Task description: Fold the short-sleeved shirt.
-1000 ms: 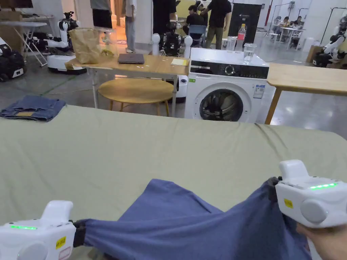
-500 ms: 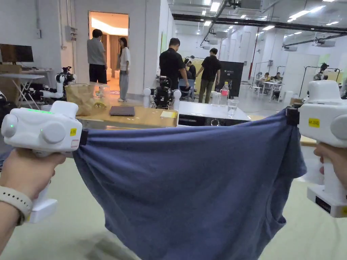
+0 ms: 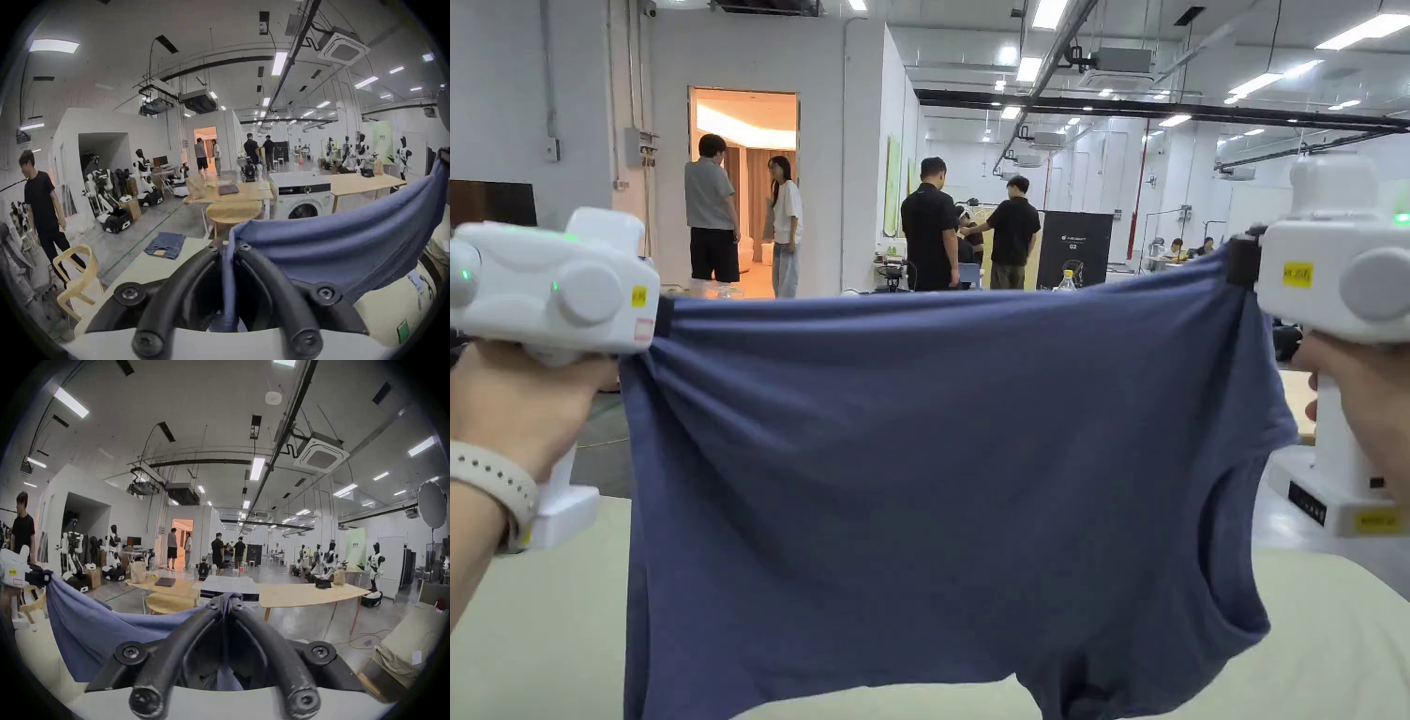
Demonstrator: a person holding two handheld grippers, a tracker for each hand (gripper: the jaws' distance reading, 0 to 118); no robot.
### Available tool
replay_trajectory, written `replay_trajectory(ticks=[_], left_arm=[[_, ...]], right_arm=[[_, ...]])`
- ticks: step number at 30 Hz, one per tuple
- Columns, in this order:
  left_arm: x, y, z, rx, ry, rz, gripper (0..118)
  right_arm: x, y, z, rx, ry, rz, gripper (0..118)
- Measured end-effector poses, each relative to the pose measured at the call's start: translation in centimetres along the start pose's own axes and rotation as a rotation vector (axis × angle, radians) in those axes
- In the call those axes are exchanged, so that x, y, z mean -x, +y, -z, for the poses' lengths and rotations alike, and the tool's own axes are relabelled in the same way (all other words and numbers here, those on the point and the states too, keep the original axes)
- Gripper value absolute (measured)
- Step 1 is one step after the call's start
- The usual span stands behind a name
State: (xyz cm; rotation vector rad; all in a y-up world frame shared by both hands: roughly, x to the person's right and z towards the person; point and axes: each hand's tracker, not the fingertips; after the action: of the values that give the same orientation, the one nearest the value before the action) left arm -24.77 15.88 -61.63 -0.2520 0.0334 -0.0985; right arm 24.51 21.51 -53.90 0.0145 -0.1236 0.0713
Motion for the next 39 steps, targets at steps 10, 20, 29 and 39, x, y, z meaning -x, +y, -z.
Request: replay_trajectory(ticks=[10,20,29,39], left_arm=[[-1.3,-10.4,1.1,0.113,-0.018,-0.050,1],[0.0,-22.0,-13.4,0.097,-0.086,-0.094,1],[1.4,-43.2,-24.2,0.405,-0.055,-0.088,1],[2.3,-44.6,-25.6,0.338,-0.057,-0.088,102]], right_arm=[[-1.1,-9.6,-1.2,0.119,-0.033,0.000,1],[-2.1,-20.6,-17.8,0.185,-0.006,-0.074,1],[-1.0,-41.7,-31.2,0.613,-0.022,0.003,1],[-0.1,-42.7,-34.3,0.608,-0.007,0.132,111]])
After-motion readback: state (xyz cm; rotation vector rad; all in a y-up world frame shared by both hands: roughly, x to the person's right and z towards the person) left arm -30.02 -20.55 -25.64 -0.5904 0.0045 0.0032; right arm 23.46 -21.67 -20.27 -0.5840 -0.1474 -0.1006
